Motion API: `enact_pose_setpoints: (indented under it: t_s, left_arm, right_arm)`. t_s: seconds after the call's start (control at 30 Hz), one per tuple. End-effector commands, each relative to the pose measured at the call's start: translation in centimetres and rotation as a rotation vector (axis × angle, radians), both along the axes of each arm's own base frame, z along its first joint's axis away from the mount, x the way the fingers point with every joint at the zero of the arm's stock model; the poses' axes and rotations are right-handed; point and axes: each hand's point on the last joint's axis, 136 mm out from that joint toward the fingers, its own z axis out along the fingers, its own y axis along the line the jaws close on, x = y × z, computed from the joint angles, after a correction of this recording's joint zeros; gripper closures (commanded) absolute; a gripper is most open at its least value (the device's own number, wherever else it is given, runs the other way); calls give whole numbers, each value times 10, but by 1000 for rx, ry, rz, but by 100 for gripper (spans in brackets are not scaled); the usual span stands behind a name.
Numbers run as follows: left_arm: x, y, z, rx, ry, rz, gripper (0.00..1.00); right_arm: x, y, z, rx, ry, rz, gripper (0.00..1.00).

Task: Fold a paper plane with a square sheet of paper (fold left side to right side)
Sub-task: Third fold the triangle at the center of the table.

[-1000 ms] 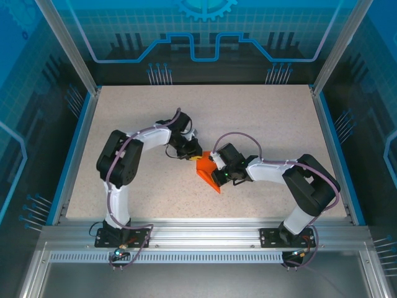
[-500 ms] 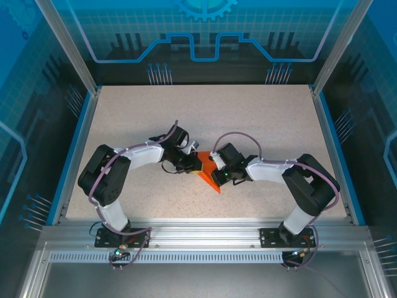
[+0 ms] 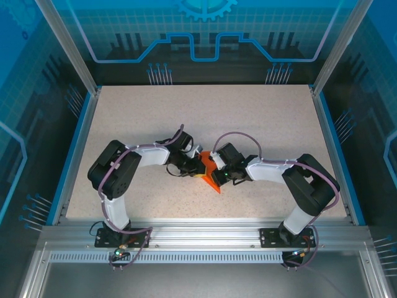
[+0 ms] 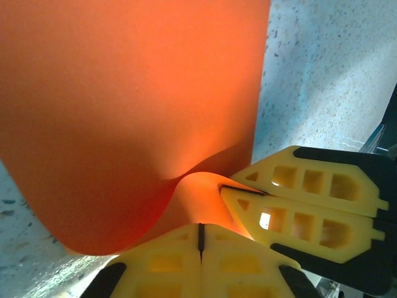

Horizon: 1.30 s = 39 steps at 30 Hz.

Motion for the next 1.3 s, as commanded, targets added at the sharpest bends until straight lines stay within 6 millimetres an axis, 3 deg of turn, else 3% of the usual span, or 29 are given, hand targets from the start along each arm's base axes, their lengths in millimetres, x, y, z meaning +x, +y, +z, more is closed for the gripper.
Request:
enact_pose_setpoints:
  t_s: [0.0,0.3,0.5,0.77,0.93,1.03,1.27]
  left_arm:
    - [-8,1,-11,9,27,0,96]
    - [-16,13,-32,79,56,12,97]
    - [-17,23,-44,154,67,18,98]
    - [-21,31,-54,203,91,23,98]
    - [-21,31,-54,206,91,27,98]
    - [-20,31,-52,205,88,28,98]
    - [-20,30,-50,204,88,30,99]
  right_arm:
    - [-37,-22,-35,-119,158,15,100]
    - [-35,-24,-35,-134,154,11,100]
    - [-26,-23,-25,-117,136,-16,100]
    - [1,-20,16,-38,79,-102,79]
    - [2,-36,42,-48,62,-201,69]
    - [-9,-39,54,-2,101,-259,69]
    - [-39,-6,68,208,250,-338,95]
